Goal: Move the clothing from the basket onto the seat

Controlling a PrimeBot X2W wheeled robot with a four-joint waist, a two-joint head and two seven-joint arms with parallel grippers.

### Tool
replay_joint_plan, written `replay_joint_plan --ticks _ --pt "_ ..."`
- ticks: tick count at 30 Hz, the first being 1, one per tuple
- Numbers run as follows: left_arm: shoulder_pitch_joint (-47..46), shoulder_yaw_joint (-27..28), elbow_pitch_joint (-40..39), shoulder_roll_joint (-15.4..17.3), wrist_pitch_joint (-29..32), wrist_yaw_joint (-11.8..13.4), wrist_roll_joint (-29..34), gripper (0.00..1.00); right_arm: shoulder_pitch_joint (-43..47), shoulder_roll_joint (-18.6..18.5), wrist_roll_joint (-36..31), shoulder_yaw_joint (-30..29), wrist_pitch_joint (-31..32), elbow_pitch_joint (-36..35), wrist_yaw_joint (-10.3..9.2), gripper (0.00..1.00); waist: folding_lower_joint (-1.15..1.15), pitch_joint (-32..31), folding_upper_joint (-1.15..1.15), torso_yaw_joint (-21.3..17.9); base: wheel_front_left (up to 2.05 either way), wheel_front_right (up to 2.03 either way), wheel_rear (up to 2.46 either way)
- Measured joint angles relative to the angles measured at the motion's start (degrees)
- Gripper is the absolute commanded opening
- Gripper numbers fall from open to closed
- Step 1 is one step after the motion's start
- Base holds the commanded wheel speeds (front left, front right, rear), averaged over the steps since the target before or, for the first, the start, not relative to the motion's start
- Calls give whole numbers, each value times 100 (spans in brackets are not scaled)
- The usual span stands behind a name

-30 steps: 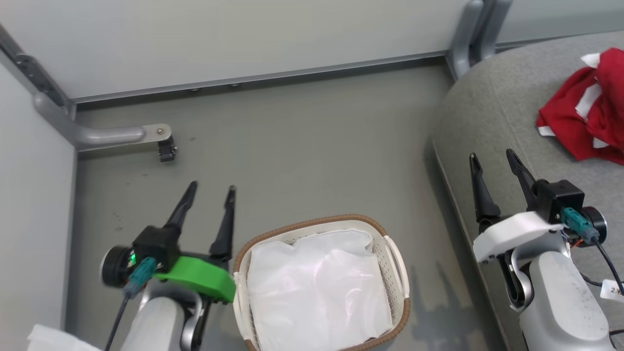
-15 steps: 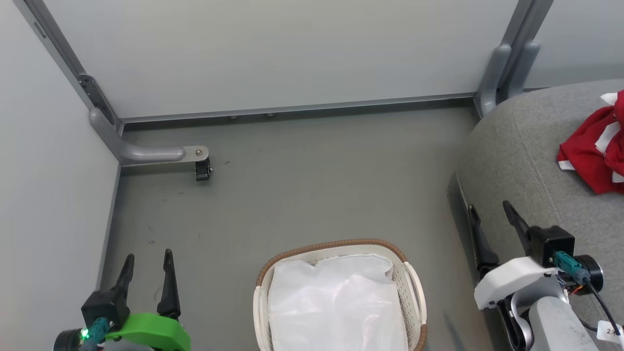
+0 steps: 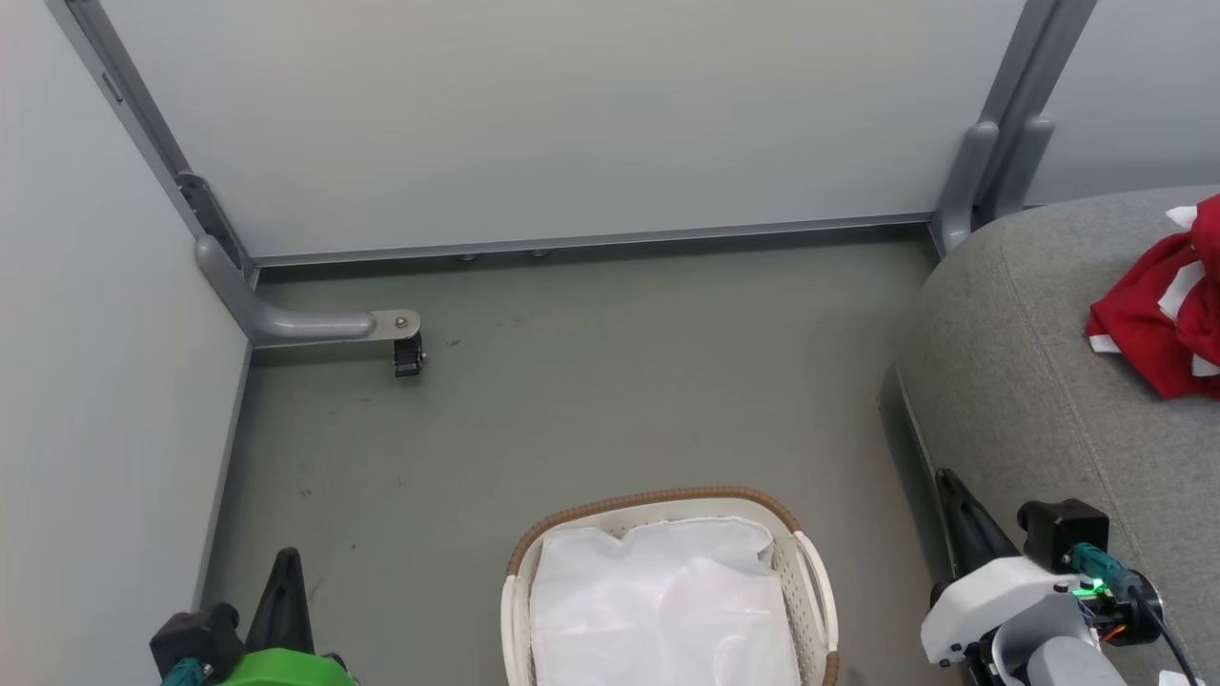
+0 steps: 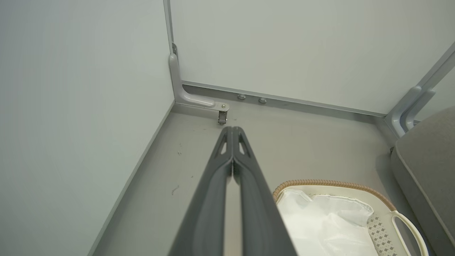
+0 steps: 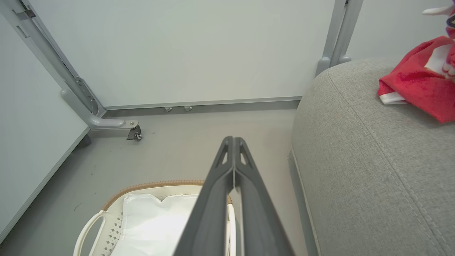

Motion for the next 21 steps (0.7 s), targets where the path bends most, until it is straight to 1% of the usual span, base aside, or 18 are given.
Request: replay_joint_plan --ticks 7,21 --pt "-1 33 -86 1 201 0 -799 0 0 -4 831 -56 200 -109 0 0 0 -8 0 5 0 0 0" --pt "-17 55 -328 1 531 0 -2124 0 66 -10 2254 -93 522 -378 0 0 0 -23 0 16 0 0 0"
